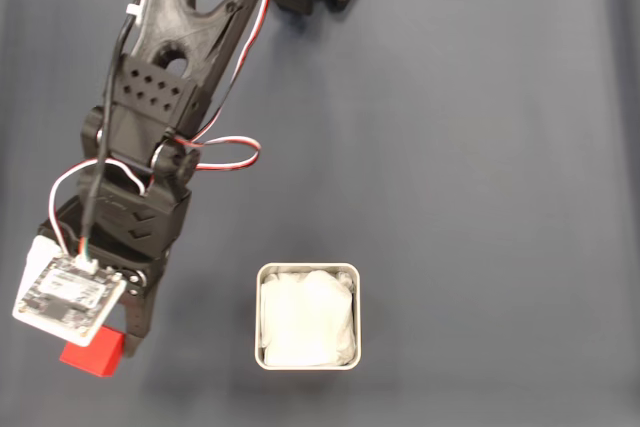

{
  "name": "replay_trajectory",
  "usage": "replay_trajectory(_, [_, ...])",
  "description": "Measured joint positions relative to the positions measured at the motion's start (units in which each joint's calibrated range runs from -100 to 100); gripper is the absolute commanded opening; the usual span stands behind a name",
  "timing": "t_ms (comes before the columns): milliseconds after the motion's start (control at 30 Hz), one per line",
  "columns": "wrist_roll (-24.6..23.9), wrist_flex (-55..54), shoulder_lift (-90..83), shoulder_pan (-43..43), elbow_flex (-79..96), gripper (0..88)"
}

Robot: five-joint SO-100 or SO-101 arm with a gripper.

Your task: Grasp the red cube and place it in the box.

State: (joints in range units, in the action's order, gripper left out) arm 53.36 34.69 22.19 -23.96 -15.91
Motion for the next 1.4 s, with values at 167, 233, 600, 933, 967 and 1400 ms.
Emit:
replay_trajectory(167, [-0.24, 1.03, -4.69, 1.63, 2.62, 12.4])
replay_trajectory(233, [-0.39, 1.59, -6.43, 2.37, 3.25, 12.4])
replay_trajectory(600, [-0.49, 1.83, -16.76, 7.2, 12.03, 12.4])
replay_trajectory(933, [-0.34, 1.83, -26.23, 12.54, 23.15, 12.4])
replay_trajectory(967, [-0.29, 1.83, -27.01, 12.98, 24.23, 12.4])
replay_trajectory(1400, [-0.34, 1.83, -32.83, 18.25, 31.56, 12.4])
